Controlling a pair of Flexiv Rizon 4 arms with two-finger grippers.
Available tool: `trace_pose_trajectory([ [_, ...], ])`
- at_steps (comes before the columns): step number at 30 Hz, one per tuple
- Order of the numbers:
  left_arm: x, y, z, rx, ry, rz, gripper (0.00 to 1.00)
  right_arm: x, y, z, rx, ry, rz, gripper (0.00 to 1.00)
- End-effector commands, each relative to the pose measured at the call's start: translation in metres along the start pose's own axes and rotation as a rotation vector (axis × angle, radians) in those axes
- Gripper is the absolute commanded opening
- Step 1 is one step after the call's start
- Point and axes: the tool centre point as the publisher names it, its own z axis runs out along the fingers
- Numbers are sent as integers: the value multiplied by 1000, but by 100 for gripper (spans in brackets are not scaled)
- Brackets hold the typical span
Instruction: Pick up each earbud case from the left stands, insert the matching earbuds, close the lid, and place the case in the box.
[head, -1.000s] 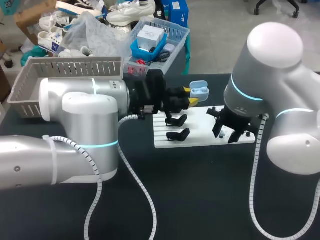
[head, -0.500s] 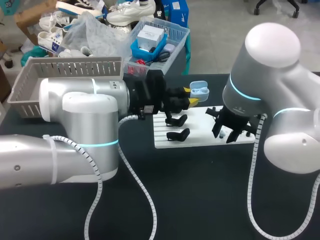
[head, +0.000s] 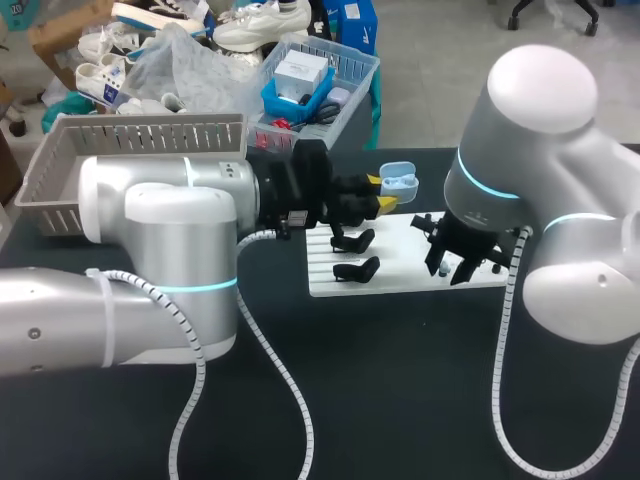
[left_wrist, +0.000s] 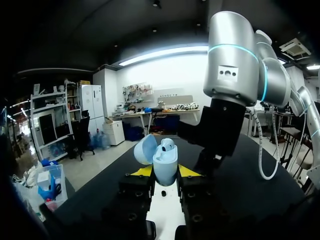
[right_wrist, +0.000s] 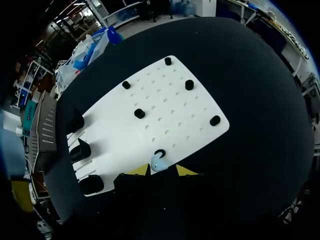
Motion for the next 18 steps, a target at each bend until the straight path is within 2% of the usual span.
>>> trace_pose_trajectory([
  [1, 1, 0, 0, -2, -5, 1, 0, -1, 3, 2, 5, 3, 1, 29],
  [12, 1, 0, 0, -2, -5, 1, 0, -2, 4, 3, 6, 7, 4, 20],
  [18, 1, 0, 0, -2, -5, 1, 0, -3, 3, 3, 7, 10, 8, 20],
])
